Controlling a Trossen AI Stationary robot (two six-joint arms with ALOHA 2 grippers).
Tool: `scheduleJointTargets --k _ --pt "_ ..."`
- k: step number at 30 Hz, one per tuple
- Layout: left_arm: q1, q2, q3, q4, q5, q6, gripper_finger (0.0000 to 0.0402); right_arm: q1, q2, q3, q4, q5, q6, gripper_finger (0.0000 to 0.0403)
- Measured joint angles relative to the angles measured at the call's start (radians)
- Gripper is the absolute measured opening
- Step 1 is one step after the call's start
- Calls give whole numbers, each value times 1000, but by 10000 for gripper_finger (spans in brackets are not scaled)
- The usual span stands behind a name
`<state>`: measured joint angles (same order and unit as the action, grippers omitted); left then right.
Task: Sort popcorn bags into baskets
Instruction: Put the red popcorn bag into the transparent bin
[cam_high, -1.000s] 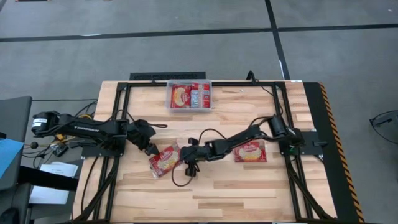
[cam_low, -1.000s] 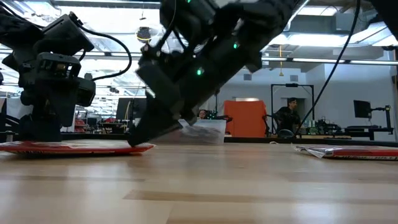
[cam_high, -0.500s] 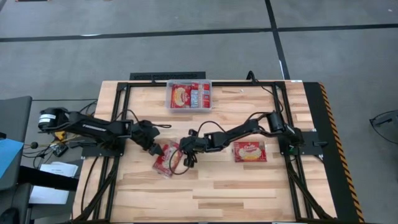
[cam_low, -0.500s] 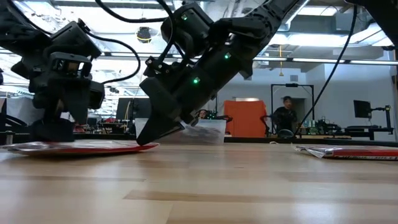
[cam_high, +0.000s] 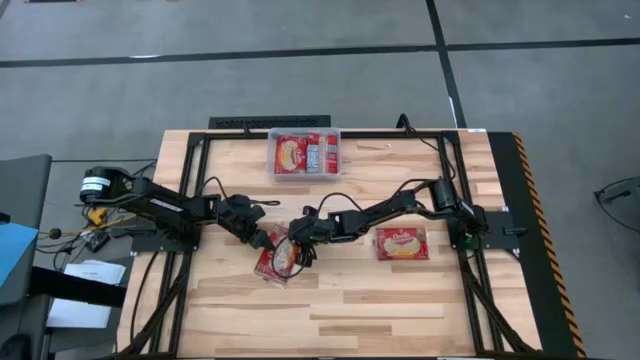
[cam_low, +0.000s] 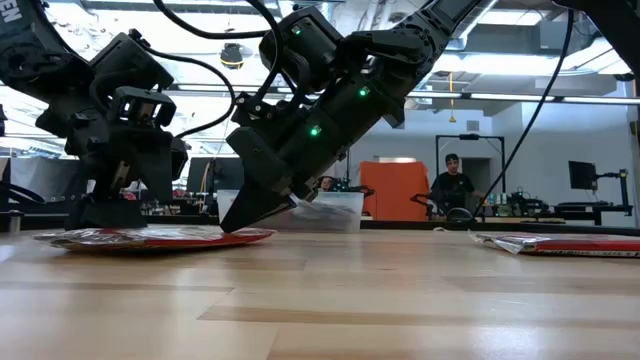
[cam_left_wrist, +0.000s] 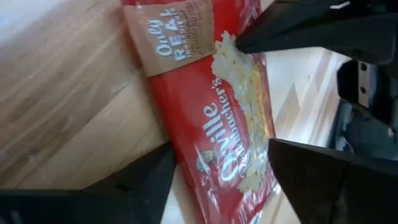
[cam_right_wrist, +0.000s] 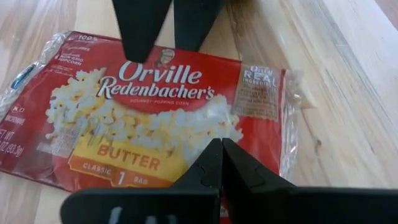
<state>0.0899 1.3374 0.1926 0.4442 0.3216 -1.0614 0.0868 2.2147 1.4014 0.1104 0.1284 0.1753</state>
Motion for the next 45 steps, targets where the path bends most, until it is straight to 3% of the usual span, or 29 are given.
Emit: scheduleJointTargets --k 4,10,12,16,22,31,38,45 --pt "-29 4 -1 37 -65 -28 185 -1 30 0 39 0 8 21" --pt "-72 5 -1 41 -154 -47 38 -4 22 0 44 9 -23 10" --pt "-79 5 -1 43 -162 -41 12 -9 -2 -2 28 14 -42 13" --pt "-79 2 -2 50 -163 -58 6 -23 -80 -1 -24 38 -43 23" --pt "-78 -127 7 47 -170 -106 2 -8 -273 1 -219 108 -50 14" --pt "-34 -325 81 -15 -303 -125 1 19 -516 0 -483 320 -75 28" --pt "172 -374 207 -184 -312 18 0 18 -649 0 -642 410 -26 16" --pt "484 -323 401 -385 -188 245 0 21 -688 0 -705 426 -23 22"
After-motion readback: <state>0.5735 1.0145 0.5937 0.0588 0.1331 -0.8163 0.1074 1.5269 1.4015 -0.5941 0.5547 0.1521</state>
